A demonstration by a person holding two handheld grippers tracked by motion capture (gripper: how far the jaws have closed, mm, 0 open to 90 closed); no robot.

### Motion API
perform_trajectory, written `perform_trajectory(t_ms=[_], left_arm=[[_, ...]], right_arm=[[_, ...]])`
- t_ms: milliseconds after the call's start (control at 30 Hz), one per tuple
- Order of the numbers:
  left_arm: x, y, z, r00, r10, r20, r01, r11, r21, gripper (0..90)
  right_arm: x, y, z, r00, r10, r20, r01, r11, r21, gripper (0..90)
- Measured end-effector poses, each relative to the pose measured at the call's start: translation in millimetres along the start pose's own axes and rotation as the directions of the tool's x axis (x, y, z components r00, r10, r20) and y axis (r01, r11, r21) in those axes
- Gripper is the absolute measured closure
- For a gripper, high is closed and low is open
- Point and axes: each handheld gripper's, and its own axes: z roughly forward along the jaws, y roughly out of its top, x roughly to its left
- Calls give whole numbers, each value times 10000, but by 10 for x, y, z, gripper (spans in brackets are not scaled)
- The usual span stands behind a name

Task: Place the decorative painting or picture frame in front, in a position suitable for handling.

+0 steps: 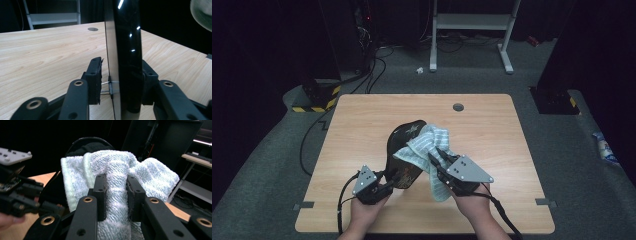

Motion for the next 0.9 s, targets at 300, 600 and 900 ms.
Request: perform_trajectory(t_ms=[300,600,900], left_arm=[[0,-25,-3,9997,250,-8,-250,9997,-55,706],[-5,-35,6,9992,409,21,-409,9991,-56,764],[2,-34,3,9995,324,12,-324,9995,-41,781]], right_arm=[[55,116,293,9996,-129,-250,124,9998,-183,727],[147,193,495,9996,-174,-227,164,9989,-438,721],[235,208,649,9998,-40,-187,27,9975,-713,715]])
